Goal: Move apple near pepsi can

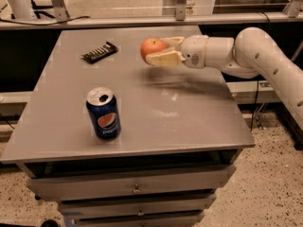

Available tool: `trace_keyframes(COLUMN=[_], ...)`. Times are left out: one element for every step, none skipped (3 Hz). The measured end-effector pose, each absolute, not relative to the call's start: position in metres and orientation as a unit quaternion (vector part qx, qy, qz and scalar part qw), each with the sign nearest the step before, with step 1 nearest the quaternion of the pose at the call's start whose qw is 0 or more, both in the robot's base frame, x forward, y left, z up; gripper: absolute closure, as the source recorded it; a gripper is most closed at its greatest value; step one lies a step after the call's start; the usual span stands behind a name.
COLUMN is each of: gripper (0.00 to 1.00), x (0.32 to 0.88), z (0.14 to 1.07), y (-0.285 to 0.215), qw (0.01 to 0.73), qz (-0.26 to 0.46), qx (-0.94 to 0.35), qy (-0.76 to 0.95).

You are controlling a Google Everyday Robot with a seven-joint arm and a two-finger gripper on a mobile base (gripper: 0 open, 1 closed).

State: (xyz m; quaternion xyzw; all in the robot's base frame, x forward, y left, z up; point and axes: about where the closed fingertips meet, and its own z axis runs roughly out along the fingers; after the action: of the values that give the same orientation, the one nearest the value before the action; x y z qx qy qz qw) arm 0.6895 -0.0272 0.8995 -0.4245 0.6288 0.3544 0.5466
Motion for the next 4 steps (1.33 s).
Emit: trace_keyframes(gripper=[1.00,1.00,1.00,1.00], x=[0.636,0.591,0.553,0.529], z=[0.895,0.893,0.895,0.893], y=[-0.015,0.000,0.013,0.025], qw=[0.528,0.510,0.497,0.483], qz=[0.368,0.381,0.400,0.411], qx=[-0.468,-0.504,-0.522,-0.534], qy=[0.606,0.584,0.566,0.559])
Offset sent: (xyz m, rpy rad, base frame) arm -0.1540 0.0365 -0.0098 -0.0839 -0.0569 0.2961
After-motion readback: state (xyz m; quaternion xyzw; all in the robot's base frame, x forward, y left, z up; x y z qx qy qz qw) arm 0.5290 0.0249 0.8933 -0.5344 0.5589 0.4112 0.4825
